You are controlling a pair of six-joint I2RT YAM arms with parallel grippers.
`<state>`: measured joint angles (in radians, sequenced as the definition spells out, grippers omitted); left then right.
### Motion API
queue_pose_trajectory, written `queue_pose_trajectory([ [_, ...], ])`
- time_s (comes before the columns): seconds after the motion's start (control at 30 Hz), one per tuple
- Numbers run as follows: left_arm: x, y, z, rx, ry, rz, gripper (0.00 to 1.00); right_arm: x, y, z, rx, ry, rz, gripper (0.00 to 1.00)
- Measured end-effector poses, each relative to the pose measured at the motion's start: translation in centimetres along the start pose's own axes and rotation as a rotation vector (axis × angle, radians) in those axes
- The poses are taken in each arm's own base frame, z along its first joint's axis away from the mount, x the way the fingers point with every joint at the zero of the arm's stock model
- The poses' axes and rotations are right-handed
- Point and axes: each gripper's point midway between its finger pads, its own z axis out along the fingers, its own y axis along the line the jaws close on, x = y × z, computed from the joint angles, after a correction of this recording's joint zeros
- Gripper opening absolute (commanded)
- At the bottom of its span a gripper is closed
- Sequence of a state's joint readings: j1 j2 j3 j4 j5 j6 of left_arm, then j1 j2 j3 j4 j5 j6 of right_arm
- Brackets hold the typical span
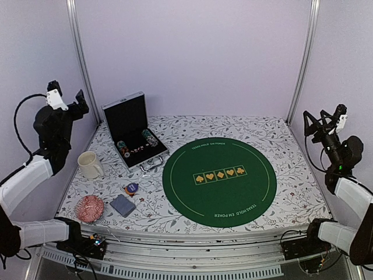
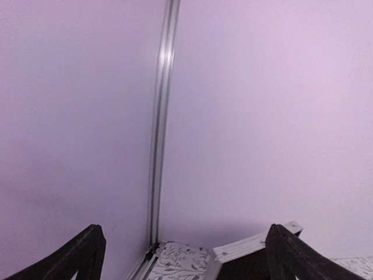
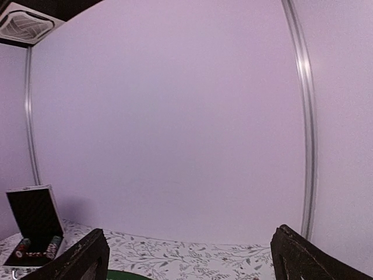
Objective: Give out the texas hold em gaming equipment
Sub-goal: Pick up the dealer button from the center of the board.
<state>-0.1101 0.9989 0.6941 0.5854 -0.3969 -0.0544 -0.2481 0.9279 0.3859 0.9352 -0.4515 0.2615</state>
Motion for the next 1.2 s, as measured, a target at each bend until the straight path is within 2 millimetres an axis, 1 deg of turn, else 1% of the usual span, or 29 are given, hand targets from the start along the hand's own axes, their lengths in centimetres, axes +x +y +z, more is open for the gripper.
queue_pose_trajectory([
  [0.07, -1.5, -3.6, 0.1, 0.118, 0.028, -0.008, 0.98, -2.1, 2.1, 0.2, -0.100, -0.014, 0.022, 0.99],
  [0.1, -2.0, -6.0, -0.2, 0.199, 0.054, -0.009, 0.98, -2.7, 3.1, 0.4, -0.151, -0.005, 0.041, 0.99],
  [0.17, -1.8, -10.9, -1.5, 0.373, 0.127, -0.003, 0.98, -3.7, 4.8, 0.7, -0.245, 0.029, 0.084, 0.99],
  [0.2, -1.0, -13.4, -2.6, 0.463, 0.183, 0.008, 0.98, -3.8, 5.4, 0.7, -0.281, 0.054, 0.110, 0.99],
  [0.23, 0.0, -15.2, -3.5, 0.527, 0.236, 0.022, 0.98, -3.8, 5.9, 0.7, -0.311, 0.075, 0.132, 0.99],
  [0.27, 1.5, -17.1, -4.7, 0.597, 0.301, 0.041, 0.98, -3.7, 6.4, 0.7, -0.339, 0.101, 0.161, 0.99],
  [0.3, 3.3, -19.0, -6.2, 0.667, 0.378, 0.065, 0.98, -3.4, 6.8, 0.6, -0.357, 0.126, 0.190, 0.99],
  [0.37, 8.0, -21.6, -9.2, 0.778, 0.557, 0.124, 0.98, -2.4, 7.4, 0.4, -0.375, 0.183, 0.256, 0.99],
  [0.4, 10.4, -22.4, -10.6, 0.816, 0.648, 0.150, 0.98, -2.0, 7.7, 0.3, -0.381, 0.204, 0.277, 0.99],
  [0.43, 12.9, -22.7, -12.0, 0.843, 0.746, 0.173, 0.98, -1.4, 8.1, 0.1, -0.386, 0.235, 0.305, 0.99],
  [0.5, 17.5, -22.4, -14.2, 0.859, 0.936, 0.211, 0.98, -0.7, 9.2, -0.2, -0.400, 0.279, 0.336, 0.99],
  [0.6, 22.8, -21.1, -16.7, 0.825, 1.152, 0.264, 0.98, -0.1, 10.1, -0.7, -0.413, 0.316, 0.353, 0.99],
  [0.67, 25.4, -20.0, -17.8, 0.782, 1.253, 0.302, 0.98, 0.1, 10.3, -0.9, -0.409, 0.332, 0.361, 0.99],
  [0.77, 28.7, -18.6, -18.9, 0.717, 1.366, 0.361, 0.98, 0.7, 10.3, -1.1, -0.398, 0.355, 0.373, 0.99],
  [0.9, 32.7, -17.0, -20.3, 0.653, 1.487, 0.439, 0.98, 1.6, 10.2, -1.3, -0.382, 0.393, 0.388, 0.99],
  [0.97, 34.1, -16.3, -20.9, 0.633, 1.526, 0.469, 0.98, 1.9, 10.2, -1.4, -0.375, 0.405, 0.391, 0.99],
  [1.03, 34.7, -16.0, -21.1, 0.626, 1.542, 0.482, 0.98, 2.1, 10.3, -1.6, -0.373, 0.415, 0.392, 0.99],
  [1.2, 35.3, -15.8, -21.0, 0.619, 1.546, 0.498, 0.97, 2.5, 10.5, -2.0, -0.373, 0.429, 0.393, 0.99],
])
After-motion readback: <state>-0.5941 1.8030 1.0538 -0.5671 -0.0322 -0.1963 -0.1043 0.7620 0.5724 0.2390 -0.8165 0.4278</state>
